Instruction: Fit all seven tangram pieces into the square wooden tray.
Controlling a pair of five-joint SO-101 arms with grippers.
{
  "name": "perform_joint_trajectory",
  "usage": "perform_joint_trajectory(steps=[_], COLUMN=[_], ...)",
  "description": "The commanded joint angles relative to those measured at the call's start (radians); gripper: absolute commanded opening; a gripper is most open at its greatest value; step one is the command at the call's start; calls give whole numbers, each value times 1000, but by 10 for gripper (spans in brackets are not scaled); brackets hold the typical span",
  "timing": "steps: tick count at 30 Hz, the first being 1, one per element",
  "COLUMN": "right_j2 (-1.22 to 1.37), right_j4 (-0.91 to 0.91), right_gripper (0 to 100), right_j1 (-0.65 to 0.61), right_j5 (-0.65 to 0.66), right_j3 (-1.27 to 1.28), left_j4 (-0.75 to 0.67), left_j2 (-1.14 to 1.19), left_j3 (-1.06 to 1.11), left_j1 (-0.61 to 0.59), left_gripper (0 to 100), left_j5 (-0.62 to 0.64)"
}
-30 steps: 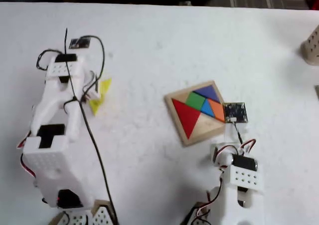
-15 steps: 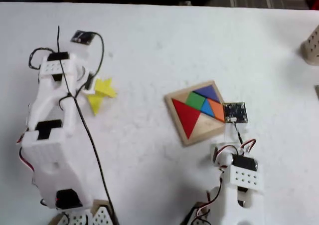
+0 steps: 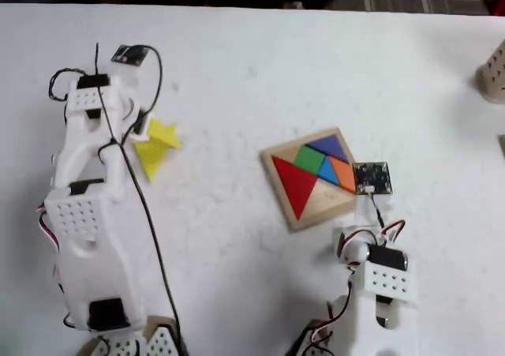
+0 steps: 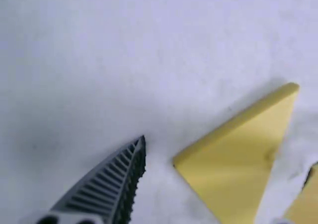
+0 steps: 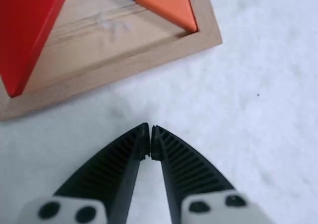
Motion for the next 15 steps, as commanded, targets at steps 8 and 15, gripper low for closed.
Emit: perform_joint_trajectory(steps=[8, 15], right_j2=[-19, -19], right_j4=[-18, -18], right_gripper=[21, 21], right_j1=[-1, -1], right_j5=[9, 9], right_j3=[-3, -3], left_j4=[43, 75], left_j2=[-4, -4], left_j3=[-43, -43], left_j1=[38, 58], left_gripper=[266, 301], left_j5=[-233, -284])
